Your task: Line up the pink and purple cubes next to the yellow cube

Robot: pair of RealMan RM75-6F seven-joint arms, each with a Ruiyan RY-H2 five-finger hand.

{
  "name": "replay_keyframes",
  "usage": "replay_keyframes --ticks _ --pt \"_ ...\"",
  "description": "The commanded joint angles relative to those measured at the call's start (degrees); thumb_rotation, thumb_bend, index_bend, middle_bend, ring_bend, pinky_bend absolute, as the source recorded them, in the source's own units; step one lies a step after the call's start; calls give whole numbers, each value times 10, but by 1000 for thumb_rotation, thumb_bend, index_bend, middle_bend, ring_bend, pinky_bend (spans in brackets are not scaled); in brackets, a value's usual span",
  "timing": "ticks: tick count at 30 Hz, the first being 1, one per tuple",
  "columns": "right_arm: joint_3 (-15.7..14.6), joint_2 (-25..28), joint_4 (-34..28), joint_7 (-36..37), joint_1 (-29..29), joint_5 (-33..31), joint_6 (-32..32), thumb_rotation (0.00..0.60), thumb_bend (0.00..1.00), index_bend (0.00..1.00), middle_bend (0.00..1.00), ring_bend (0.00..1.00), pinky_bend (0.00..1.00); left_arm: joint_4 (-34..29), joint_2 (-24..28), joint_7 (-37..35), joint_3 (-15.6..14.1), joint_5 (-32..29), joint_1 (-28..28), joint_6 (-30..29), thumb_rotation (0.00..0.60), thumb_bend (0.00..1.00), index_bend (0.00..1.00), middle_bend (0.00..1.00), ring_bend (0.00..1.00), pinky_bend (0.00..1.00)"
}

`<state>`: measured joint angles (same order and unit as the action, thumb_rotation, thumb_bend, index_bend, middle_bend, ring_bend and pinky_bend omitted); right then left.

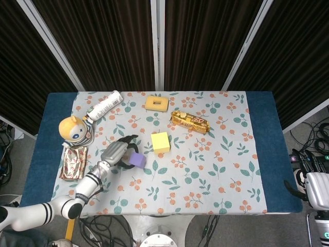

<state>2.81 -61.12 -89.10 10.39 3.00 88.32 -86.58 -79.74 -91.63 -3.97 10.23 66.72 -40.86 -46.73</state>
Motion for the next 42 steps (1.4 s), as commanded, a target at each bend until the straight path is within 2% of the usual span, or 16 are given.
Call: replay_keyframes --ticks 1,12,22,28,42 --pt "0 -1 1 1 1 1 1 600 171 37 157 29 133 2 -10 18 32 -71 5 -15 600 256 539 184 107 154" --pt "-1 3 -1 -1 -4 -2 -4 600 171 37 157 29 133 67 -68 141 72 -218 -64 -6 600 255 533 184 107 154" --pt "-2 6 1 2 -9 -3 -7 600 171 37 157 28 133 92 -113 225 84 -308 -101 -36 600 255 530 183 107 154" --pt "-1 7 4 5 -10 -6 -6 600 171 37 157 28 133 104 -128 245 90 -334 -111 -44 600 255 529 183 107 154" --pt "-1 6 9 10 -11 -7 -5 600 171 37 158 29 133 112 -151 263 95 -344 -118 -58 600 252 527 183 107 154"
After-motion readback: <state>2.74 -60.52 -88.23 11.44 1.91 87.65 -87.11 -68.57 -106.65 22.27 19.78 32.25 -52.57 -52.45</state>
